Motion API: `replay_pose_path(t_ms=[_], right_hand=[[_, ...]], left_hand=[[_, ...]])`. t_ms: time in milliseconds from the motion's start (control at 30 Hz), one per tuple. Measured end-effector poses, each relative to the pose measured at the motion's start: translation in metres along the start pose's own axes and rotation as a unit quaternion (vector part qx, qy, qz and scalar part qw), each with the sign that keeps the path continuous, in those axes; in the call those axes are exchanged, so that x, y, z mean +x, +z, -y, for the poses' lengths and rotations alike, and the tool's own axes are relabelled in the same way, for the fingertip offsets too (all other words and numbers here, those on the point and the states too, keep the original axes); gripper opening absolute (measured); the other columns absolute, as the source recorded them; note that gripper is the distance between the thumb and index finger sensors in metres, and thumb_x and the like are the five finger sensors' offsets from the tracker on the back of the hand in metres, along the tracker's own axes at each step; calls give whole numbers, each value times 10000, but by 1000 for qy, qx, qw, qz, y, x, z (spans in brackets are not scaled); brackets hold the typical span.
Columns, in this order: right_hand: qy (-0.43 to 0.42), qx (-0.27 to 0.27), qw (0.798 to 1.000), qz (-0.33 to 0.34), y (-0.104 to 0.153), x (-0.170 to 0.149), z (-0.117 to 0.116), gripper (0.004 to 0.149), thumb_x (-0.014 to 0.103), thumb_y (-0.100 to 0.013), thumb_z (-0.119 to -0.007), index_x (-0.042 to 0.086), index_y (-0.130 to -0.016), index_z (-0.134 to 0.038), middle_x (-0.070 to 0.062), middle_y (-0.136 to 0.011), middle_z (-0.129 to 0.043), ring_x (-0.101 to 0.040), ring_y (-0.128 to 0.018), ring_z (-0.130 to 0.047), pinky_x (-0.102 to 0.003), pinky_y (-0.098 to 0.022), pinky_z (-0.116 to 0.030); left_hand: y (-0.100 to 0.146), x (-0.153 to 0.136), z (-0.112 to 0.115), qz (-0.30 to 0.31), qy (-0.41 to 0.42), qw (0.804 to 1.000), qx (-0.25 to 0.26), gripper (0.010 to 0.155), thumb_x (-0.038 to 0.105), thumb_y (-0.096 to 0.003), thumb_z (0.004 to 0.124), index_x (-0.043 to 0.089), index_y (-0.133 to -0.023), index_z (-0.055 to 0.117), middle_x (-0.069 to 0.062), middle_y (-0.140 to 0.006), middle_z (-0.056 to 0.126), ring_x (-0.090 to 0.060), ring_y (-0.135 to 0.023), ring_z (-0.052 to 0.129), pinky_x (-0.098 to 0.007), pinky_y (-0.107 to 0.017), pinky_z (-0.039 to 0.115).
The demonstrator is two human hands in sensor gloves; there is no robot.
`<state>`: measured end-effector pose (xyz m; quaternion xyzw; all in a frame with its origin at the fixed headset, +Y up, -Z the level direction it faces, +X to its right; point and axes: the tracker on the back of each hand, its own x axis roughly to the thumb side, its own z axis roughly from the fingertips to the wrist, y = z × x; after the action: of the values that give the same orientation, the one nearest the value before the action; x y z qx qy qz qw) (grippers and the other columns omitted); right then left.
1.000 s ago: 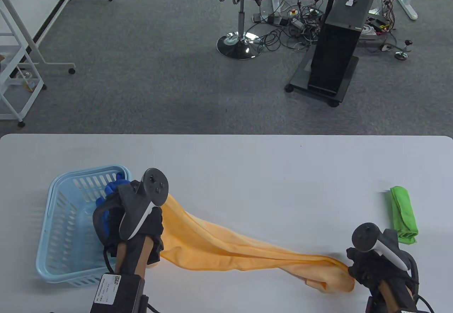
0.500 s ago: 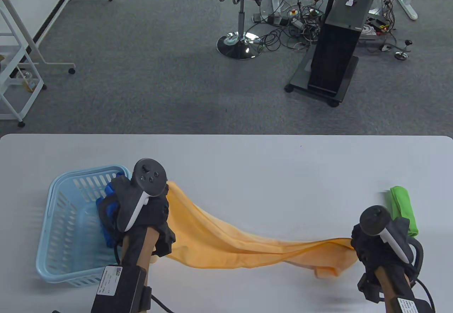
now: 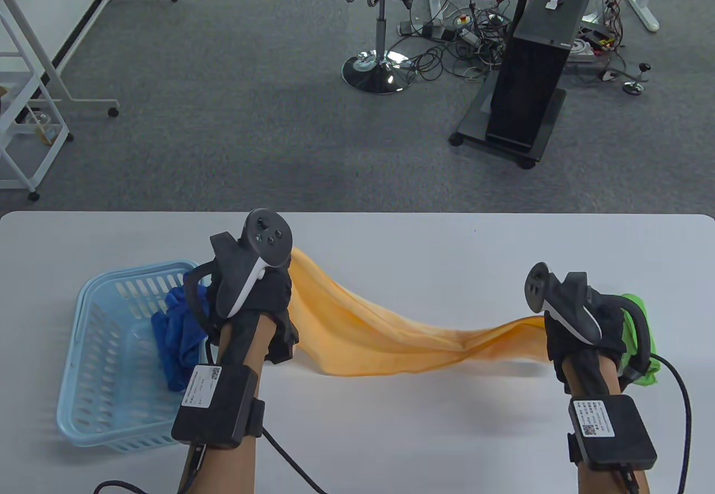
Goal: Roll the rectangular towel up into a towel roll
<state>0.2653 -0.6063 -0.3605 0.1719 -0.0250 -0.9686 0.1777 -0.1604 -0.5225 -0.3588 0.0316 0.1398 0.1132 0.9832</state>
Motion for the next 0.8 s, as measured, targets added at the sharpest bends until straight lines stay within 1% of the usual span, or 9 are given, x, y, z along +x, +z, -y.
replay_pose_path(t_ms=[233, 300, 367, 433, 533, 567, 633, 700, 800], right_hand=[[88, -54, 993, -57, -31, -24, 7, 423, 352, -213, -895, 248, -623, -882, 6, -583, -883, -236, -509, -943, -503, -531, -751], [124, -76, 987, -75, -36, -36, 7, 432, 351, -213, -895, 261, -635, -866, 16, -594, -872, -223, -518, -940, -492, -538, -752], [121, -84, 985, -91, -39, -49, 4, 439, 336, -211, -897, 262, -643, -861, 13, -598, -867, -220, -518, -940, -491, -536, -754], [127, -92, 982, -108, -38, -60, 3, 437, 327, -213, -896, 285, -647, -863, 32, -613, -876, -209, -539, -951, -479, -543, -760], [133, -136, 975, -113, -30, -73, -2, 436, 314, -220, -888, 308, -655, -882, 57, -627, -916, -193, -570, -983, -466, -539, -781], [114, -133, 979, -107, -29, -74, -3, 435, 323, -217, -887, 309, -652, -891, 60, -621, -928, -188, -568, -994, -462, -533, -791], [11, -90, 990, -105, -25, -73, -2, 427, 301, -239, -883, 294, -664, -916, 36, -635, -943, -205, -579, -1001, -473, -535, -787], [-97, -53, 989, -99, -20, -70, 1, 440, 259, -263, -863, 257, -697, -936, -7, -652, -952, -236, -583, -1004, -491, -531, -781], [-154, -16, 985, -81, -11, -63, 7, 442, 270, -293, -829, 259, -727, -916, -23, -716, -917, -260, -652, -964, -513, -565, -747]], left_hand=[[-31, -27, -6, -60, -84, 995, 10, 423, 328, -387, 782, 312, -799, 873, -83, -864, 969, -375, -862, 911, -603, -634, 681], [-35, -39, -12, -67, -66, 995, 12, 428, 339, -383, 760, 324, -798, 864, -60, -878, 951, -364, -872, 904, -598, -637, 682], [-38, -54, -20, -76, 20, 997, 23, 429, 325, -382, 757, 309, -795, 868, -83, -868, 953, -376, -858, 909, -605, -630, 681], [-40, -67, -29, -97, 53, 993, 34, 430, 315, -379, 758, 304, -794, 873, -87, -880, 940, -387, -872, 891, -614, -641, 662], [-40, -87, -41, -116, 20, 990, 72, 437, 331, -367, 757, 314, -786, 880, -81, -884, 931, -387, -880, 880, -615, -642, 660], [-39, -89, -42, -117, 16, 991, 69, 435, 341, -368, 755, 322, -785, 879, -85, -888, 926, -385, -883, 879, -613, -640, 663], [-34, -86, -38, -105, 17, 992, 74, 432, 331, -372, 760, 311, -787, 877, -85, -873, 938, -389, -873, 886, -613, -631, 670], [-27, -79, -32, -91, 15, 994, 63, 429, 327, -380, 762, 312, -796, 866, -71, -871, 942, -385, -874, 887, -611, -633, 672], [-17, -68, -19, -67, 24, 997, 39, 429, 315, -386, 768, 307, -807, 855, -71, -839, 964, -385, -863, 898, -607, -626, 681]])
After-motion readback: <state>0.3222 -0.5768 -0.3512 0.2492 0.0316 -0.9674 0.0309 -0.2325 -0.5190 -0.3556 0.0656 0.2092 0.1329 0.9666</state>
